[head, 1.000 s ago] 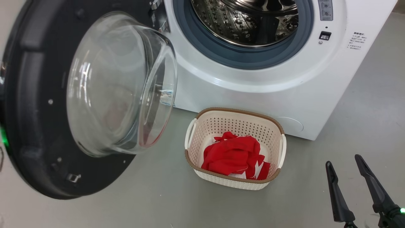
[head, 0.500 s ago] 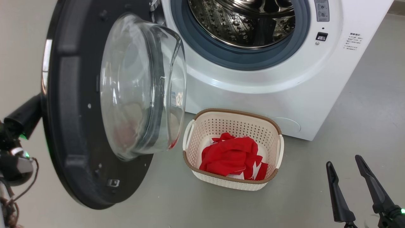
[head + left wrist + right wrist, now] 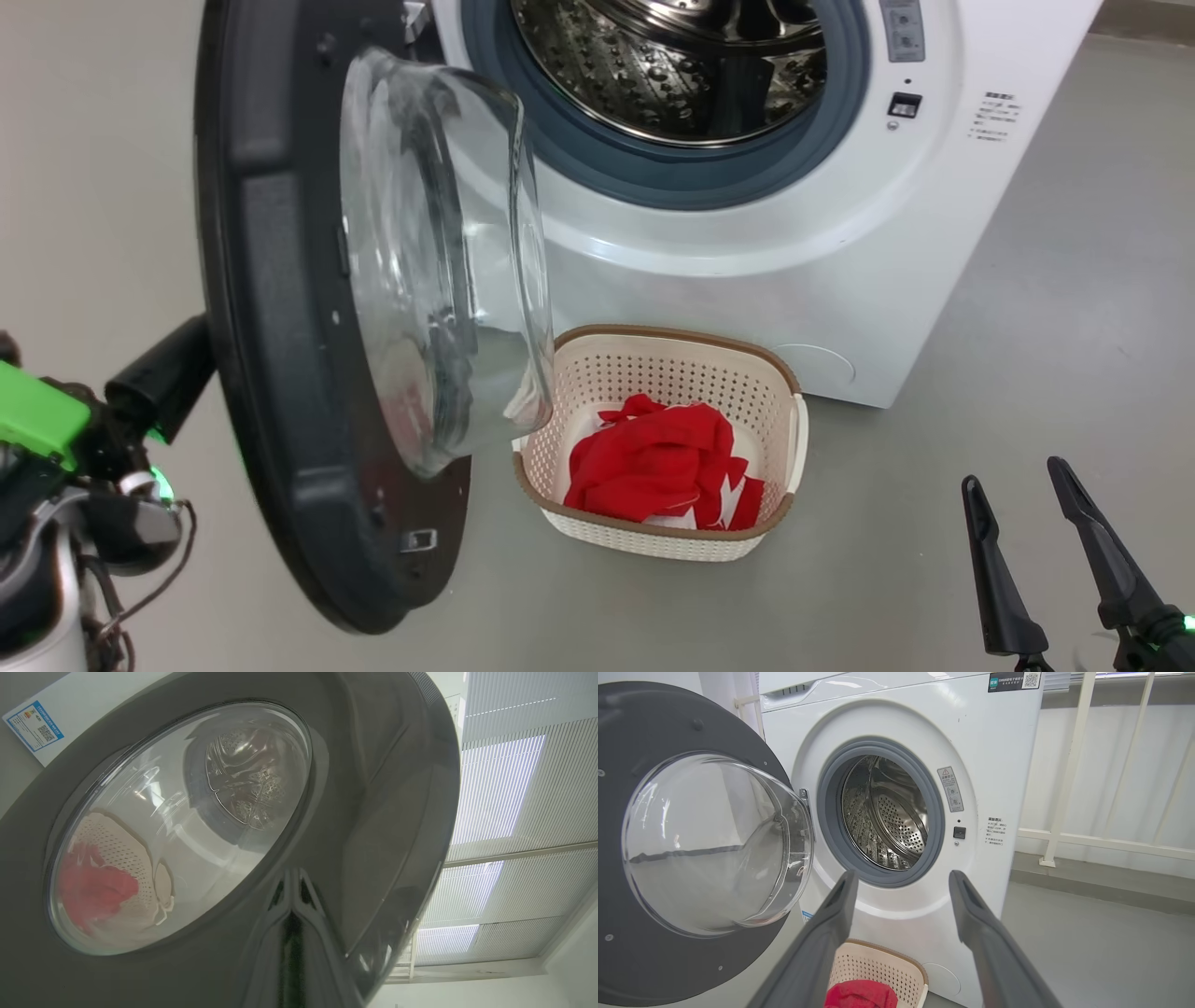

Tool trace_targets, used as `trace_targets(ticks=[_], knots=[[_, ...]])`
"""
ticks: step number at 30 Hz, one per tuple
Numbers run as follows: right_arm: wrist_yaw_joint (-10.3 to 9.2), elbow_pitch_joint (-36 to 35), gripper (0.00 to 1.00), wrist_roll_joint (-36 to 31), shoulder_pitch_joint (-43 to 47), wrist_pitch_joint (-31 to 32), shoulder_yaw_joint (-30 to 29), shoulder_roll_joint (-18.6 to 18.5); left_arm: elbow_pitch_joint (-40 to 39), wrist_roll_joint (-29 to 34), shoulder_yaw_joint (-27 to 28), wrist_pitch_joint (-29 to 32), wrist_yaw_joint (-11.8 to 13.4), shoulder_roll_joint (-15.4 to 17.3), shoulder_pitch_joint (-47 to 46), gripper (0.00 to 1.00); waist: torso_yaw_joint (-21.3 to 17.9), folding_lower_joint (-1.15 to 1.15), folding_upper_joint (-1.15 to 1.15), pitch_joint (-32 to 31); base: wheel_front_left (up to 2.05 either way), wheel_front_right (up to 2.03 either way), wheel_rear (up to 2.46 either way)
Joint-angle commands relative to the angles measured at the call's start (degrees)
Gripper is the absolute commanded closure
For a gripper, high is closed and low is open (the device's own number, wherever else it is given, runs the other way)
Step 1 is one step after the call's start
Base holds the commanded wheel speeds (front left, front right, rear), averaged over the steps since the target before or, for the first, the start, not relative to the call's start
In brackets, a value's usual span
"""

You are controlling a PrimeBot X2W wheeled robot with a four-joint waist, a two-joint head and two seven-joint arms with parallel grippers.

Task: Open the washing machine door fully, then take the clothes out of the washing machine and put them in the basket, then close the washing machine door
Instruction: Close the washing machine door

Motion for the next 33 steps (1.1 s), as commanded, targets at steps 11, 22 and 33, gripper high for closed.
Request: trace_targets(ticks=[11,22,33], knots=[[0.21,-0.76,0.00,0.95,-0.94,-0.81,1.31,-0.98,-3.34,-4.43,-1.77,-0.76,-0.30,-1.58,1.62,1.00,-3.79,0.00,0.00,-0.22,0.00,0.00,0.00],[0.21,-0.99,0.00,1.29,-1.51,-0.93,1.55,-0.98,-2.71,-9.46,-6.28,-5.60,-1.91,-2.03,2.11,1.00,-6.62,0.00,0.00,1.04,0.00,0.00,0.00],[0.21,-1.00,0.00,1.41,-2.22,-0.90,1.43,-0.98,-0.56,-11.95,-10.18,-11.16,-4.81,-2.05,0.56,1.00,-10.94,0.00,0.00,2.19,0.00,0.00,0.00]])
